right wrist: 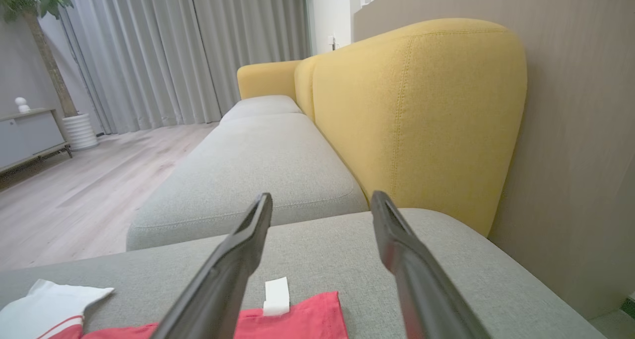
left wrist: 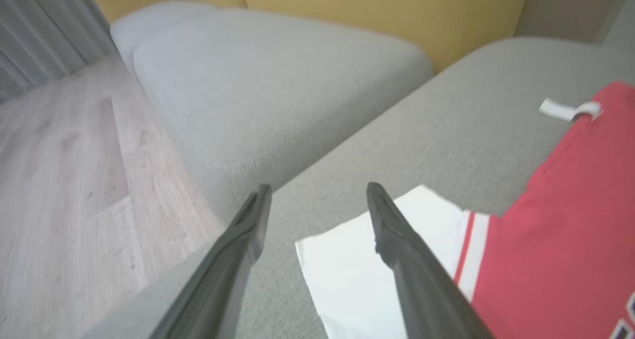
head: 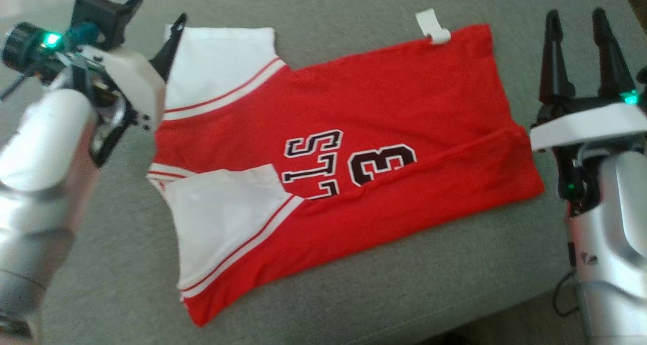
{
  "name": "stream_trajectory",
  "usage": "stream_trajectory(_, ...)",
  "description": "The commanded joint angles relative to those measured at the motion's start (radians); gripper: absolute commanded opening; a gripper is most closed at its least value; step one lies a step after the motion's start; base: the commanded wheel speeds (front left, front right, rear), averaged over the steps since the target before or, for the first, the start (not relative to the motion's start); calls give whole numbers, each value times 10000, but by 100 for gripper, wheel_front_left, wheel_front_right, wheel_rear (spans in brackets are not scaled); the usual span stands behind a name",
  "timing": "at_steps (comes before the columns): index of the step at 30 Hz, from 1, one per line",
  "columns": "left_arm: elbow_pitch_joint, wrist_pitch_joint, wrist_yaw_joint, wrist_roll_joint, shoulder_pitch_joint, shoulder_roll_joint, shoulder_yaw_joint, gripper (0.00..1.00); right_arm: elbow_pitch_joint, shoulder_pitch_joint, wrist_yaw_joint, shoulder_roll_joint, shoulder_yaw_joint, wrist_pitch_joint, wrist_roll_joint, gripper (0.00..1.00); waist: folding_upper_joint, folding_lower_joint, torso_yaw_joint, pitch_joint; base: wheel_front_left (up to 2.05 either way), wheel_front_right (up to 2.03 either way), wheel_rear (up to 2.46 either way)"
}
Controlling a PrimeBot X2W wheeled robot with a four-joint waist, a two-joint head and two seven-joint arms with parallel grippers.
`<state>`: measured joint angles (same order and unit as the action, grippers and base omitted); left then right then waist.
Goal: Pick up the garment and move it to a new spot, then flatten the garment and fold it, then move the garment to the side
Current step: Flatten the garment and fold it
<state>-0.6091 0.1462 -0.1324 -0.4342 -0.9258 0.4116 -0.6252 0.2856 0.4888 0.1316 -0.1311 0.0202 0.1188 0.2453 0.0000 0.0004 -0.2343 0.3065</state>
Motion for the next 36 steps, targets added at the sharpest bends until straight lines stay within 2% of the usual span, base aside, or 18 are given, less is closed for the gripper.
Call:
stream_trajectory(1,38,269,21,-306,-769,654,-94,100,-226,346,-9,-52,-298,160,84,100,0,-4,-576,589,0,0,0)
stream_trajectory(6,-1022,1416,19,-1347,-1868,1326,-1545,100,-84,835,-9,25,-808,403,226,100,0,-4,-1106,1178,0,0,0)
stream_trajectory(13,-2267,2147,19,-2307,-2702,1845,-2461,100,-28,1225,-9,50,-1246,652,395,100,0,-4,-1659,1756,0,0,0)
stream_trajectory(21,-2003,2652,18,-4007,-2817,1972,-3395,100,290,1259,-9,-34,-1136,751,329,100,0,-4,-1714,1821,0,0,0)
stream_trajectory(26,-1553,3320,18,-5055,-2750,2140,-4117,100,490,1349,-9,-12,-1129,783,271,100,0,-4,-1670,1769,0,0,0)
stream_trajectory(27,-1457,3496,18,-5265,-2743,2186,-4260,42,517,1373,-9,-11,-1135,785,263,100,0,-4,-1663,1760,0,0,0)
stream_trajectory(28,-1373,3619,18,-5460,-2756,2236,-4373,0,539,1394,-9,-17,-1137,787,258,100,0,-4,-1651,1755,0,0,0)
stream_trajectory(32,-1207,3710,18,-5935,-2880,2359,-4728,0,633,1464,-9,-80,-1108,793,232,100,0,-4,-1592,1710,0,0,0)
stream_trajectory(36,-1180,3132,18,-6144,-3040,2352,-4951,0,774,1486,-9,-189,-1014,788,202,100,0,-4,-1438,1561,0,0,0)
